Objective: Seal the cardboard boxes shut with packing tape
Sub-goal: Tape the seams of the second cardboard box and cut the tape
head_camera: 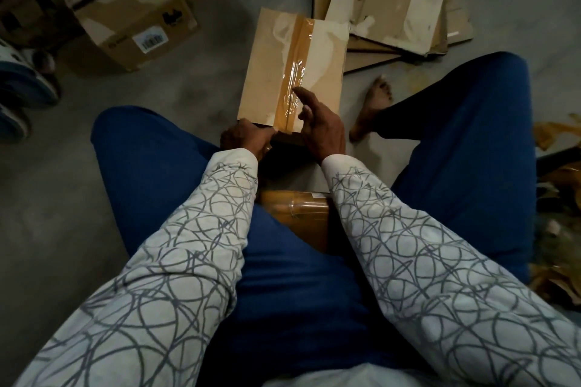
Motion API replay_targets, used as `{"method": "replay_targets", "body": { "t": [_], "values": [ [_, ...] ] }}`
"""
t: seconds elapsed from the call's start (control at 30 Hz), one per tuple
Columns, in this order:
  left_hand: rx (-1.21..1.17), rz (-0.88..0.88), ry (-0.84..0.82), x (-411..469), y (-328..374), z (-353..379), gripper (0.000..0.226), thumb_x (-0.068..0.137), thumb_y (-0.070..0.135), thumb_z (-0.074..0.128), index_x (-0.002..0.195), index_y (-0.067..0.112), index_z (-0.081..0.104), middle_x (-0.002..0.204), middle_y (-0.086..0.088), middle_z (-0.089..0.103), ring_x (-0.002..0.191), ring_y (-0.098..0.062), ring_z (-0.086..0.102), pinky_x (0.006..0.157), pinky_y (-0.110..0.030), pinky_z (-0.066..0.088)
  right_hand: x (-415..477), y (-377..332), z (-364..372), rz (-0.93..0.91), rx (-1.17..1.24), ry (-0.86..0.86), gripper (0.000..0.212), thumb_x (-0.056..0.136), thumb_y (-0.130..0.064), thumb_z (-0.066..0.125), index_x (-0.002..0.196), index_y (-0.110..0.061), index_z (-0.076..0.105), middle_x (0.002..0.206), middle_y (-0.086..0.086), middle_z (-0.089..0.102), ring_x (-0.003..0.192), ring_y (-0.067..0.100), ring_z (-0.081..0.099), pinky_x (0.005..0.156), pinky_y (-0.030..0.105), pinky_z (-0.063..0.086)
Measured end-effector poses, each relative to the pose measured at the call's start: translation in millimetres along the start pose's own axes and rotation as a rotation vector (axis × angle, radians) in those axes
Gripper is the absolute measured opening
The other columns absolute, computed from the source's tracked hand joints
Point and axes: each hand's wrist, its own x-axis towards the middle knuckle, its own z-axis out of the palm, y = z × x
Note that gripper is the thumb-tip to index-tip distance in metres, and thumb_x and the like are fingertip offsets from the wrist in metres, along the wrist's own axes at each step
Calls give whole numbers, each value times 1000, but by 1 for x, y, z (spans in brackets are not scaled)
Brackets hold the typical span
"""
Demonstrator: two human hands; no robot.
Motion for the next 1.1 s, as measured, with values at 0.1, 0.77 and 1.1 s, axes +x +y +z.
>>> {"method": "replay_targets", "body": {
  "t": [0.1, 0.77, 1.1],
  "values": [
    [57, 45, 28, 3, -2, 0, 86, 72, 61, 79, 136, 10, 51, 132, -13, 59, 124, -35, 55, 103, -47, 47, 0, 6, 8, 6, -54, -50, 37, 92, -12, 59, 126, -24, 67, 110, 9, 65, 91, 28, 65, 73, 36, 54],
    [276, 52, 92, 30, 4, 16, 79, 70, 57, 83, 126, 8, 57, 130, -16, 58, 122, -36, 54, 98, -43, 47, 18, 34, 50, -114, -259, -103, 25, 89, -35, 70, 105, -16, 74, 105, 6, 66, 94, 30, 57, 59, 40, 54],
    [365, 16, -94, 29, 25, -6, 59, 73, 38, 86, 119, 14, 59, 116, -11, 64, 104, -34, 64, 90, -47, 54, 33, 27, 33, 642, 318, -123, 23, 89, -18, 65, 107, -25, 78, 122, 2, 71, 117, 23, 63, 104, 35, 48]
  ]
}}
